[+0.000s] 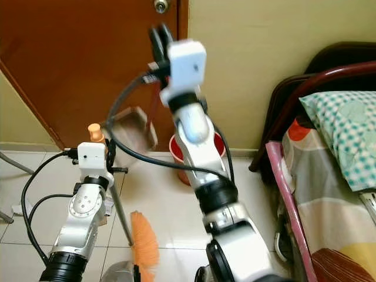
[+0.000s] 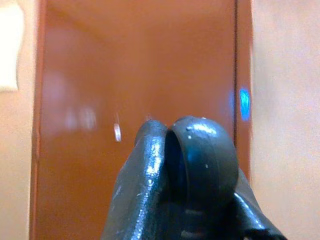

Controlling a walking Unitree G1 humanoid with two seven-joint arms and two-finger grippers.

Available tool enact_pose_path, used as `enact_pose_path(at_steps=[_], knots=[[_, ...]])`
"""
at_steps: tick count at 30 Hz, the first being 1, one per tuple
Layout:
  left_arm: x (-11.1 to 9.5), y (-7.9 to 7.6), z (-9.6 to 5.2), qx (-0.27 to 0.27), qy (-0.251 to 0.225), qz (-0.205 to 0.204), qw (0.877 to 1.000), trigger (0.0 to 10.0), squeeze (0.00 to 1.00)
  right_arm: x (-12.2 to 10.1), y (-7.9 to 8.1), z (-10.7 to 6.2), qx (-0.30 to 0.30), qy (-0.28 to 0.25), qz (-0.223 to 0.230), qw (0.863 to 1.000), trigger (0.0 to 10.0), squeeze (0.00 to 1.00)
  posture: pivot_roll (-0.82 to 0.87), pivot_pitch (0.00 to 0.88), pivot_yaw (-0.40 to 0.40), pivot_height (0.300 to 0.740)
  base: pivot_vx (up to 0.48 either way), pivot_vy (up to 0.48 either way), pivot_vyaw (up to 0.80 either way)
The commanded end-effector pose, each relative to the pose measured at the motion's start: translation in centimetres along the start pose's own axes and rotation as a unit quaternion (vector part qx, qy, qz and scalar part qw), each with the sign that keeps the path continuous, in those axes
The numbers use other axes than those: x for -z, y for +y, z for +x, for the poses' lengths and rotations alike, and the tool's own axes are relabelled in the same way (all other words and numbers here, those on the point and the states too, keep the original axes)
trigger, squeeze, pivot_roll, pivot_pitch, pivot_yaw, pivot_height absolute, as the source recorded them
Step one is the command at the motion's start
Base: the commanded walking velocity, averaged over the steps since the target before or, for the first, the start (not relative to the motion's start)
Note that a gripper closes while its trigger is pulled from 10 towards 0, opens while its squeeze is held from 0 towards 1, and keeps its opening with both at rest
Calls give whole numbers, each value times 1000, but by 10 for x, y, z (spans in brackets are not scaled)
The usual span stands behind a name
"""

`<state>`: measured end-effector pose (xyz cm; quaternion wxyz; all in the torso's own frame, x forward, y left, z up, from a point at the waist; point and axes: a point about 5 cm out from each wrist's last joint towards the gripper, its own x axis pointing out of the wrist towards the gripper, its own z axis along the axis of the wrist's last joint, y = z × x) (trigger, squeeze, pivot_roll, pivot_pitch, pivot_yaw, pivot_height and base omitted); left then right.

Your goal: Sweep floor

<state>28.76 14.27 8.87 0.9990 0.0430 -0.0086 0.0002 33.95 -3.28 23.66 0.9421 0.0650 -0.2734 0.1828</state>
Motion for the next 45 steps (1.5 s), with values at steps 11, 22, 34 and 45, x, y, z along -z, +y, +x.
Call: enact_pose_path(at_steps=[11,22,34,45], knots=[[11,-9,-11,21,26,-2,999,10000,0,64,-37,-64,98,159,22,982,10000,0,21,9,-11,740,0,0,0],[9,4,-12,-16,22,29,999,10000,0,74,-102,-126,214,234,-55,947,10000,0,24,17,-10,740,0,0,0],[-4,1,-10,-6,-16,48,999,10000,0,76,-120,-150,253,263,-77,928,10000,0,21,26,-4,740,0,0,-85],[-6,2,-12,1,-20,60,998,10000,0,78,-116,-147,251,267,-74,928,10000,0,33,35,-4,740,0,157,-715]])
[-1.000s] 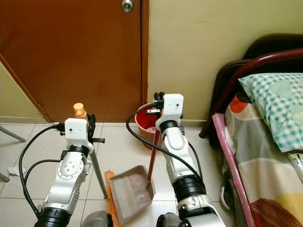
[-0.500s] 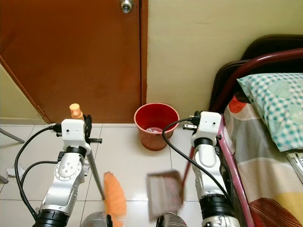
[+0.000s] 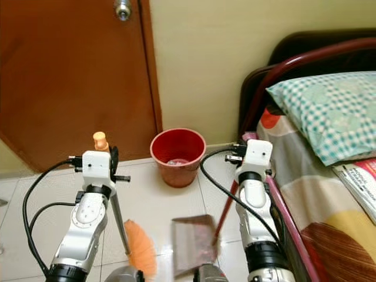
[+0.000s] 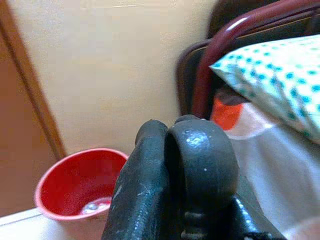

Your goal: Sweep floor

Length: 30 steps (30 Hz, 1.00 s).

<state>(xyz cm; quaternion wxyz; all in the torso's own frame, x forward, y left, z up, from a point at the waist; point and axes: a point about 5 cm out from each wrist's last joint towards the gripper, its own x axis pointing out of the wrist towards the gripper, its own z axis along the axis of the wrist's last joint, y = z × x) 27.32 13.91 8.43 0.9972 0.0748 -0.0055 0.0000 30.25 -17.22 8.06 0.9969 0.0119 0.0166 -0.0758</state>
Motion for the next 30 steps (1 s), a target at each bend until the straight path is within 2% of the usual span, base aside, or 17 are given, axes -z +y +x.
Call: enact_pose_path(at_steps=[1,4,5,7,9,15,20,21,26,30], knots=[[-12,6,3,2,-30,35,999,10000,0,-9,4,4,-6,-16,-1,1000,10000,0,33,35,-4,740,0,0,-506],[-21,5,6,4,-50,55,997,10000,0,-9,4,4,-6,-15,-3,1000,10000,0,31,41,-3,740,0,0,-483],[-32,8,9,-7,-76,86,993,10000,0,-9,4,4,-6,-15,-4,1000,10000,0,31,41,-3,740,0,0,-450],[-34,8,9,-9,-80,92,993,10000,0,-8,4,4,-6,-15,-4,1000,10000,0,31,41,-3,740,0,0,-438],[-45,13,12,-23,-101,104,989,10000,0,-9,3,5,-5,-14,-5,1000,10000,0,35,43,-3,740,0,0,0],[-58,18,15,-36,-123,112,985,10000,0,-10,3,8,-4,-17,-11,1000,10000,0,44,39,-4,740,0,0,0],[-64,14,14,-30,-141,117,983,10000,0,-12,4,10,-3,-25,-30,999,10000,0,49,20,-5,740,0,0,0],[-69,10,12,-21,-158,104,982,10000,0,-13,4,10,-1,-24,-28,999,10000,0,49,20,-5,740,0,0,0],[-80,3,8,-14,-178,91,980,10000,0,-11,-1,10,4,-22,-33,999,10000,0,48,0,-10,740,0,0,0],[-84,5,8,-17,-182,92,979,10000,0,-11,-4,12,7,-24,-38,999,10000,0,49,0,-14,740,0,0,0]])
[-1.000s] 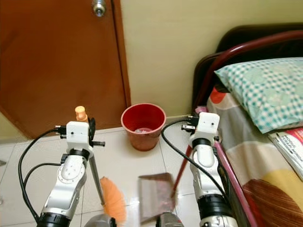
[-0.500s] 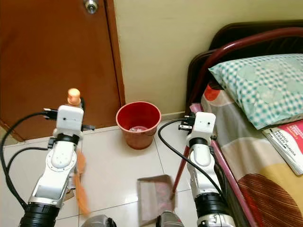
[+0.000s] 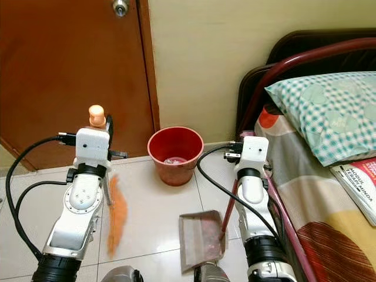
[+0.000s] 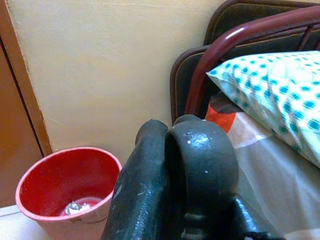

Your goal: Sweep floor

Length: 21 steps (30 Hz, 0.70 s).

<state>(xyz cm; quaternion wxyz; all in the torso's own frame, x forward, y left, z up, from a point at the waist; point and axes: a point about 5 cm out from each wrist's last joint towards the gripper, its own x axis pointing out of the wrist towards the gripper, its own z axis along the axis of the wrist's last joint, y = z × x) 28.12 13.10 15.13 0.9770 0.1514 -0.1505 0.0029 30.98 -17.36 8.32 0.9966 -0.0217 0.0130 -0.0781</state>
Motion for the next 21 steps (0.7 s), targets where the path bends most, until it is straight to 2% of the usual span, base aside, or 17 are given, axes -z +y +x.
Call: enact_pose_path(at_steps=[1,9,21], knots=[[-16,7,5,-6,-39,15,999,10000,0,-9,-4,6,6,-21,-8,1000,10000,0,50,0,-15,740,0,0,0],[-7,8,4,-8,-24,11,1000,10000,0,-12,-1,9,2,-22,7,1000,10000,0,48,0,-19,740,-214,0,413],[0,3,3,-8,-7,3,1000,10000,0,-8,-4,7,-2,-19,3,1000,10000,0,34,0,-19,740,-261,0,0]])
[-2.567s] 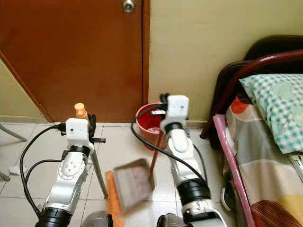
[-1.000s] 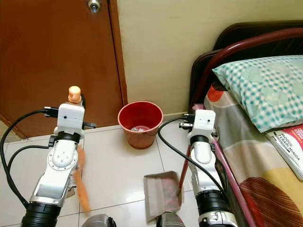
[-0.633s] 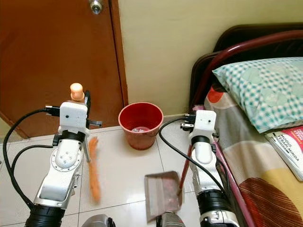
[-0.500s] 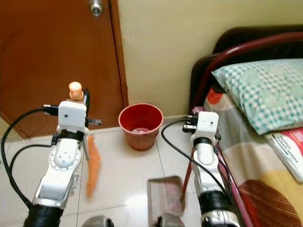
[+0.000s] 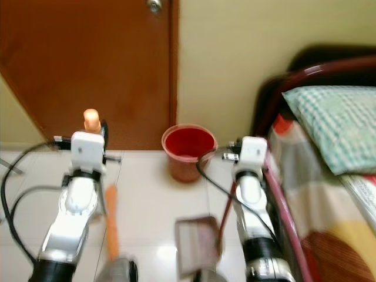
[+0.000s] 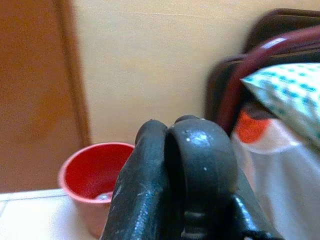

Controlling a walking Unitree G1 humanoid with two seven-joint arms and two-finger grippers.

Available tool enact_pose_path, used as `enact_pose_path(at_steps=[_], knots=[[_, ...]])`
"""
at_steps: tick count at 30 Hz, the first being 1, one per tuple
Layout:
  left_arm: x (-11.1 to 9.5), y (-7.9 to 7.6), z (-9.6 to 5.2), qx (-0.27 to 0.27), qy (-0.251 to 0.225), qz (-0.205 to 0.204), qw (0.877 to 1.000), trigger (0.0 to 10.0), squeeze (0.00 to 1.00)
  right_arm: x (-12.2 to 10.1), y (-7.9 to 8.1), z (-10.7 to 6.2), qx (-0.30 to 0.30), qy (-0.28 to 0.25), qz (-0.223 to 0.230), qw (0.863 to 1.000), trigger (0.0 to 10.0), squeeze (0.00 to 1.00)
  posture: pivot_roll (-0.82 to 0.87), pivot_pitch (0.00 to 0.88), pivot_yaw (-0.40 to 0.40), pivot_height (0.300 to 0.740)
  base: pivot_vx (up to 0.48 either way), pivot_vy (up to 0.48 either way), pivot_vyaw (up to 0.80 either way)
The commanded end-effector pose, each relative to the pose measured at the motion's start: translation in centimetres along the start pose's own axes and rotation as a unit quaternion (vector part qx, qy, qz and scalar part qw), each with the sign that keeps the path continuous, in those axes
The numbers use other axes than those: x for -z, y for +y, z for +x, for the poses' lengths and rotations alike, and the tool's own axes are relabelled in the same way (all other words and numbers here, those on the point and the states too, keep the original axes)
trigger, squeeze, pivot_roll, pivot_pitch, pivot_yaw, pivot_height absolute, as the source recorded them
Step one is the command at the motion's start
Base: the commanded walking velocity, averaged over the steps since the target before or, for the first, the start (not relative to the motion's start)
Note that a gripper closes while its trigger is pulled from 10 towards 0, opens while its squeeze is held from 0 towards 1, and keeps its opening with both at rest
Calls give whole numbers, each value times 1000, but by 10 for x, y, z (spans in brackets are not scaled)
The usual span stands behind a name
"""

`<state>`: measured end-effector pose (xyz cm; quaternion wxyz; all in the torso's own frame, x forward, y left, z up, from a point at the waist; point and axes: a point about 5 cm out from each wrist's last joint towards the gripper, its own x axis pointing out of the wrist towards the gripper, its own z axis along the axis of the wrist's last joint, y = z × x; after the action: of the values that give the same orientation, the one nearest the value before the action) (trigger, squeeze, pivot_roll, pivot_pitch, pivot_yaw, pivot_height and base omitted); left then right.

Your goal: Sweep floor

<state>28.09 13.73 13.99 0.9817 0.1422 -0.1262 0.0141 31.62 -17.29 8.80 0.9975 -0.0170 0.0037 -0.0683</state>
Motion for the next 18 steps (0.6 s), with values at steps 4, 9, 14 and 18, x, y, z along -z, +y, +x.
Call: enact_pose_path(at_steps=[4,9,14,18], knots=[[-14,2,8,0,-35,11,999,10000,0,-4,-5,2,7,-11,-2,1000,10000,0,34,0,-19,740,-262,0,0],[-10,2,7,-2,-29,10,1000,10000,0,-4,-2,1,2,-11,-2,1000,10000,0,34,0,-19,740,-256,0,0],[-6,2,2,10,-34,34,999,10000,0,-2,-1,-2,-2,-10,1,1000,10000,0,33,0,-20,740,-48,0,0],[1,4,-4,3,-13,18,1000,10000,0,0,-4,-7,0,-9,6,1000,10000,0,32,0,-20,740,0,0,0]])
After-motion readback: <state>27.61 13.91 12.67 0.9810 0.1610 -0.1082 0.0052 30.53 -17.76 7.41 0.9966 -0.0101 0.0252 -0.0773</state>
